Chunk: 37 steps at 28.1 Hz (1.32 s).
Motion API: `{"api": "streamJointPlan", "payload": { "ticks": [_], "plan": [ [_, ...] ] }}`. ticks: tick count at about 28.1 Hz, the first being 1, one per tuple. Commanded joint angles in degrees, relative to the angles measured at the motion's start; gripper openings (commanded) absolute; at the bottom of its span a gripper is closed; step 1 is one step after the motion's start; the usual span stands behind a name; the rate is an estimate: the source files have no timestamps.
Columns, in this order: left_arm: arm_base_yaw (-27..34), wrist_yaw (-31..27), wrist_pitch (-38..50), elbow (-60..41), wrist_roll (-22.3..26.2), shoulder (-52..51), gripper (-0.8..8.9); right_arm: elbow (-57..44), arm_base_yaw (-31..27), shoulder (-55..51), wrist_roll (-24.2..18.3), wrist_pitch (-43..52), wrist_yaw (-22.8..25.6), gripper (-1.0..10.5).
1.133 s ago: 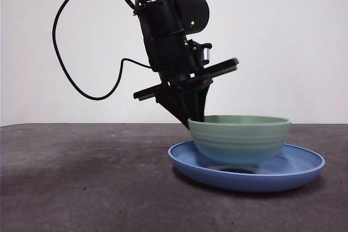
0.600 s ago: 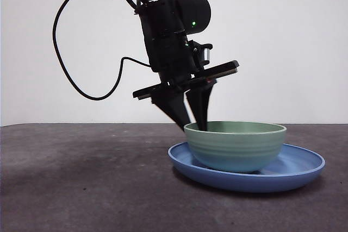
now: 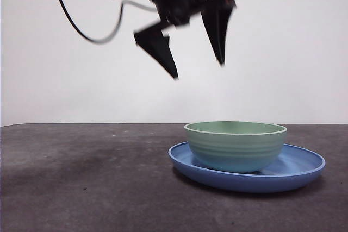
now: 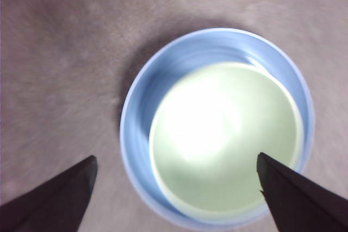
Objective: Place the green bowl on the blue plate
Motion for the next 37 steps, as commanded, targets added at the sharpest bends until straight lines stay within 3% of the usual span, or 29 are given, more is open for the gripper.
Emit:
{"api": "streamJointPlan", "payload": {
  "ticks": [1, 9, 16, 24, 30, 37],
  "plan": [
    [-0.59, 0.09, -1.33, 1.99, 3.37, -5.44, 5.66, 1.16, 0.11, 0.24, -0.72, 0.35, 0.00, 6.0],
    [-0.52, 0.07, -5.79, -2.40, 7.58, -26.64, 6.02, 1.16, 0.13, 0.24, -0.70, 0.33, 0.00, 6.0],
    [-0.52, 0.11, 9.38, -29.48, 7.26, -51.45, 5.99, 1.16, 0.11, 0.24, -0.70, 0.33, 0.00, 6.0],
    [-0.52, 0.11, 17.94, -51.04, 3.61, -72.24, 5.98, 1.16, 0.13, 0.24, -0.76, 0.35, 0.00, 6.0],
    [-0.52, 0.11, 18.67, -60.94, -0.33, -81.96, 5.98, 1.16, 0.11, 0.24, -0.76, 0.07, 0.00, 6.0],
    [-0.52, 0.48, 18.62, -62.05, -1.22, -85.26, 5.98, 1.16, 0.11, 0.66, 1.29, -2.08, 2.23, 6.0]
  ]
}}
